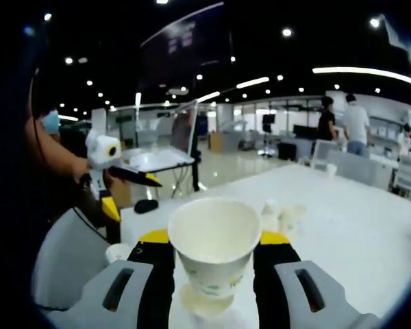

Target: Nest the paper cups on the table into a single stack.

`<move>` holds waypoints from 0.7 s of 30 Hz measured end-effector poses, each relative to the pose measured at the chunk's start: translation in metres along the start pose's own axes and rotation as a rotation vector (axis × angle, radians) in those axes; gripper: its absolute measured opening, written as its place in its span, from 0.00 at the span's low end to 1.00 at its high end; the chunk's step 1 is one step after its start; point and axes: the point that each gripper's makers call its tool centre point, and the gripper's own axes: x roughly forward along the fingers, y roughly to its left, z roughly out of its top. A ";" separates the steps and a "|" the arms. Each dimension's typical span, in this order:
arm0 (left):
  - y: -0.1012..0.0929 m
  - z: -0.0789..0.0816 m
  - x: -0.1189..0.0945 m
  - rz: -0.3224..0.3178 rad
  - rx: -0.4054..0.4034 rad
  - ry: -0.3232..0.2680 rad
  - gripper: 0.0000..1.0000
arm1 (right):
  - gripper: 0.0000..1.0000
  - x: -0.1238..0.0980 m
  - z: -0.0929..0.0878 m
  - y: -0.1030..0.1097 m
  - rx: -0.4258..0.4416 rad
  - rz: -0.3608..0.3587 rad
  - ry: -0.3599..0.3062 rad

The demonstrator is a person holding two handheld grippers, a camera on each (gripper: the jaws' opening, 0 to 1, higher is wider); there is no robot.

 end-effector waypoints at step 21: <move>0.000 -0.005 0.001 -0.005 -0.007 0.017 0.99 | 0.40 0.014 -0.035 -0.002 0.035 -0.031 -0.018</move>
